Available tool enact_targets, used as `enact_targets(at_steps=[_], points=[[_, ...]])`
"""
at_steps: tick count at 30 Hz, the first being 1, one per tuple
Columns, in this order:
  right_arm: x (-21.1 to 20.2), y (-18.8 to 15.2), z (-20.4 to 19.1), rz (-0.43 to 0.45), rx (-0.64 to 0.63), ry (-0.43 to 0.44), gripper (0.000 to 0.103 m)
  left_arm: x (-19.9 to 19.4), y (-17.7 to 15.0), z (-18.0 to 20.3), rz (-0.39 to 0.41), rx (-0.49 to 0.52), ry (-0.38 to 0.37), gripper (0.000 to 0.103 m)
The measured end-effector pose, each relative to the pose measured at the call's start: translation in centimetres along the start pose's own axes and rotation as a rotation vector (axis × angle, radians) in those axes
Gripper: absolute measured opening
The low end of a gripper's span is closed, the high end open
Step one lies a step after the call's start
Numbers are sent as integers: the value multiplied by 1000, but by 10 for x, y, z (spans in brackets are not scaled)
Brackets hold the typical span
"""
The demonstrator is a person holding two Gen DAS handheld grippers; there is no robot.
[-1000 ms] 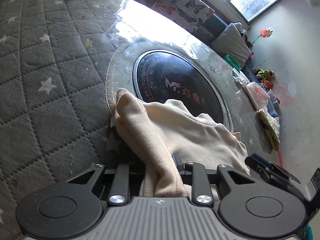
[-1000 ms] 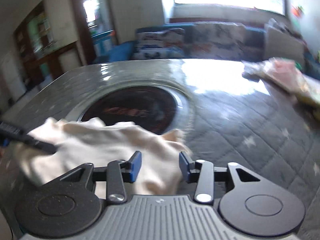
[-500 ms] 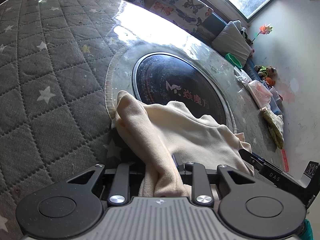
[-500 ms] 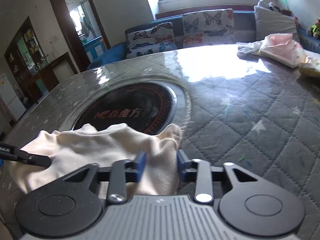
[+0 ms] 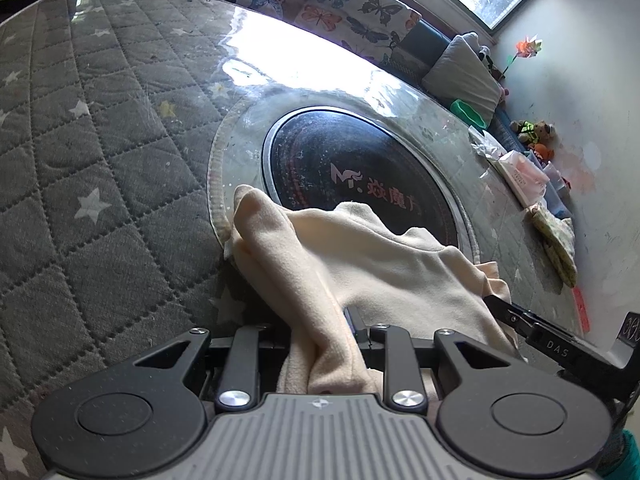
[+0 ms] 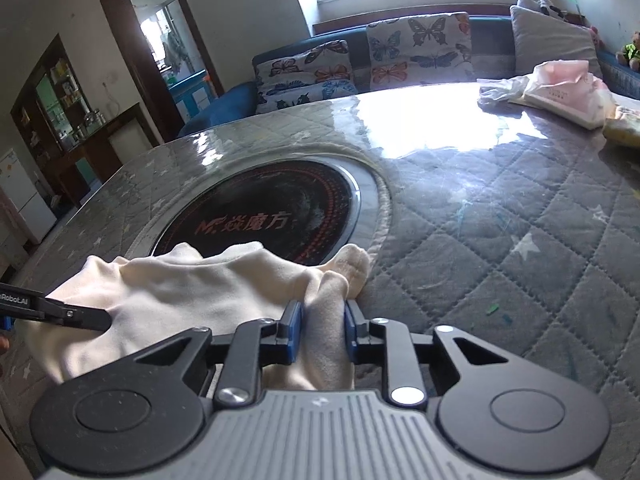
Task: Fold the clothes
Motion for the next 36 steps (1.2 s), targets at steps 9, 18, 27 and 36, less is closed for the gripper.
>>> enact_targets(at_steps=[9,18,27,36], points=[[-21,5,-14,58,-33,23,13,-3,-2,8,25,76,48,24],[-51,15,-25,137,-66,39,12,-17,2,31,78,177,63,20],[-85,23,-13,208,-76,-7,12,-12,15,77,87,291,55,20],[-124,38,34,272,-66,-115,12,21,21,138,58,371,20,21]])
Point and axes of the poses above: each gripper's, at about its wrist camera, not at the fingertips, and x roughly the way its jaws point, z to its right, y to its top, the point moved 4 cm from there along x, roughly the way its jaws point, and after that the axes turned 3 degrees about x, right-handed, at the moved point
